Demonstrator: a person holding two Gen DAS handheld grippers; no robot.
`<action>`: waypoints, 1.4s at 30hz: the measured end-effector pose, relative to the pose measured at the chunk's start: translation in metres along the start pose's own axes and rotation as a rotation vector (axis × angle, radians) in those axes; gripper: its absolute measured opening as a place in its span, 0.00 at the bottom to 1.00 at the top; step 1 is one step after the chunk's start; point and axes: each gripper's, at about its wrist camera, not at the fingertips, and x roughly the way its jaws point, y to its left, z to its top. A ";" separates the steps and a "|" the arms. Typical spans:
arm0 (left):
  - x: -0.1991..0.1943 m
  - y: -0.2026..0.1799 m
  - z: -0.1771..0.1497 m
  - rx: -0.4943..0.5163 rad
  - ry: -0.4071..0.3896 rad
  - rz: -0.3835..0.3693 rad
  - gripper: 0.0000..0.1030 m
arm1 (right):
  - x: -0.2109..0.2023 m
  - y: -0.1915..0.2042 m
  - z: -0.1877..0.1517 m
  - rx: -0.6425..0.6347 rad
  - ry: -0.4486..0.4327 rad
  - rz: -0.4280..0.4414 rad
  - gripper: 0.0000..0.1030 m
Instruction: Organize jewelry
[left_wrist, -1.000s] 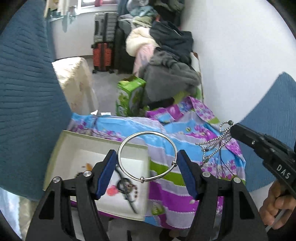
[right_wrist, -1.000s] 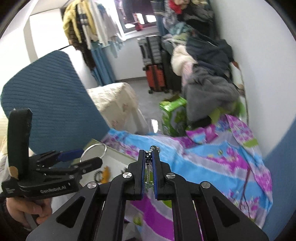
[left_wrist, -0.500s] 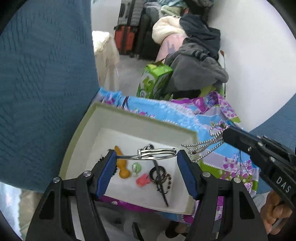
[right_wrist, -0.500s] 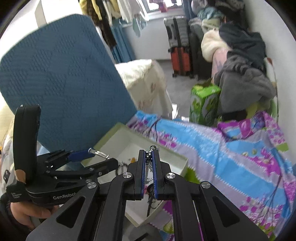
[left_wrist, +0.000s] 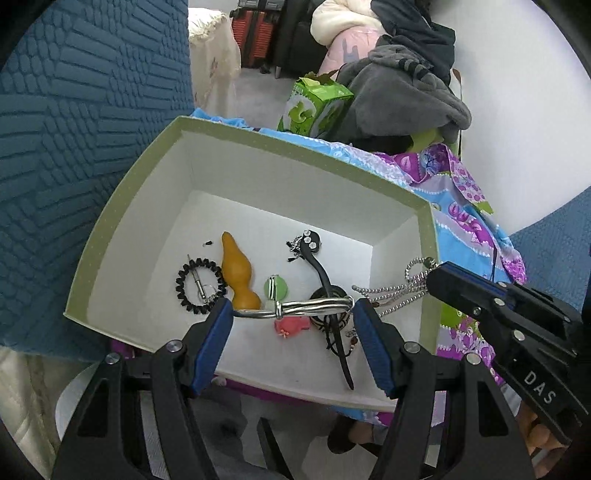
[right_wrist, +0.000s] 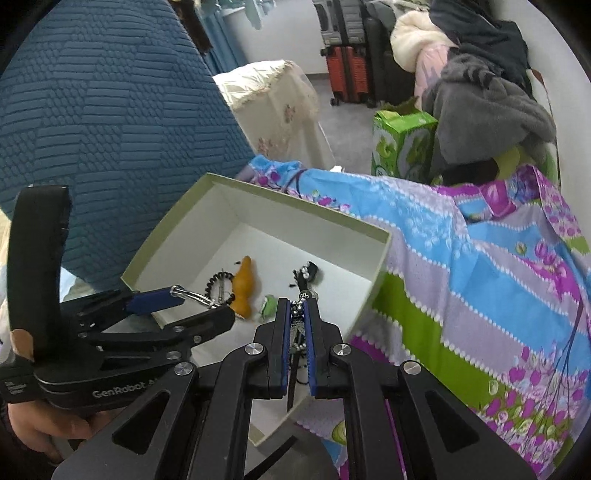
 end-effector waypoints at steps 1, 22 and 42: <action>-0.001 0.000 0.001 0.000 0.000 -0.002 0.66 | -0.002 -0.003 0.000 0.010 0.001 0.003 0.07; -0.153 -0.040 0.022 0.053 -0.275 0.007 0.83 | -0.162 0.010 0.037 -0.016 -0.310 0.034 0.29; -0.239 -0.067 -0.032 0.083 -0.500 0.043 1.00 | -0.254 0.033 -0.014 -0.084 -0.484 -0.051 0.76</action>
